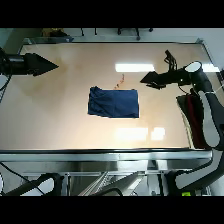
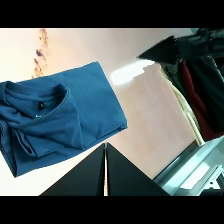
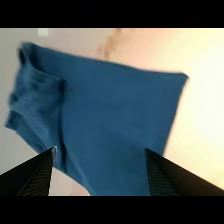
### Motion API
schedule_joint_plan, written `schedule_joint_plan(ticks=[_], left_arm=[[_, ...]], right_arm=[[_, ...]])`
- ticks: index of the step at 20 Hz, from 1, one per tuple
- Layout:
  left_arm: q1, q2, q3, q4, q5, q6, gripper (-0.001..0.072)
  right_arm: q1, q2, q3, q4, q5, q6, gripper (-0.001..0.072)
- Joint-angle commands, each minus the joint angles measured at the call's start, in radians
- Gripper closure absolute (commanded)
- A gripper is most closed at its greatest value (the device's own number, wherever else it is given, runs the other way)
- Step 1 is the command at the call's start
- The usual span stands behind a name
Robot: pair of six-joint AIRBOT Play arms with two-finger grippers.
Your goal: Fold the shirts.
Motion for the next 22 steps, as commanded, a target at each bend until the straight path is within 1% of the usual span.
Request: schedule_joint_plan(ticks=[1, 2, 6, 9, 11, 13, 14, 15, 16, 18, 22], left_arm=[[0.001, 0.001, 0.02, 0.002, -0.004, -0.001, 0.0691], [0.001, 0.001, 0.019, 0.002, -0.01, -0.001, 0.0691], [0.001, 0.001, 0.019, 0.002, -0.039, 0.0, 0.0691], [0.001, 0.001, 0.019, 0.002, -0.039, 0.0, 0.0691], [0.001, 0.001, 0.019, 0.002, -0.038, 0.0, 0.069], [0.001, 0.0, 0.018, 0.002, -0.038, 0.0, 0.0691], [0.001, 0.0, 0.018, 0.003, -0.038, 0.0, 0.0691], [0.001, 0.0, 0.018, 0.003, -0.038, 0.0, 0.069], [0.001, 0.0, 0.018, 0.003, -0.038, 0.0, 0.069], [0.001, 0.0, 0.018, 0.003, -0.039, 0.0, 0.069], [0.001, 0.0, 0.018, 0.003, -0.038, 0.0, 0.0691]], right_arm=[[-0.002, -0.072, -0.052, -0.039, 0.04, 0.017, 0.0022], [0.015, -0.105, -0.053, -0.039, 0.041, 0.018, 0.0007], [0.077, -0.202, -0.052, -0.039, 0.008, 0.016, 0.0008], [0.113, -0.239, -0.052, -0.029, -0.013, 0.002, 0.0008], [0.126, -0.245, -0.052, 0.021, -0.012, -0.03, 0.003], [0.126, -0.235, -0.044, 0.155, 0.018, -0.114, 0.0586], [0.122, -0.222, -0.03, 0.231, 0.04, -0.135, 0.0604], [0.116, -0.204, -0.007, 0.29, 0.058, -0.155, 0.0667], [0.107, -0.177, 0.028, 0.332, 0.06, -0.163, 0.0689], [0.085, -0.109, 0.124, 0.353, 0.056, -0.162, 0.069], [-0.017, 0.008, 0.304, 0.352, -0.009, -0.077, 0.069]])
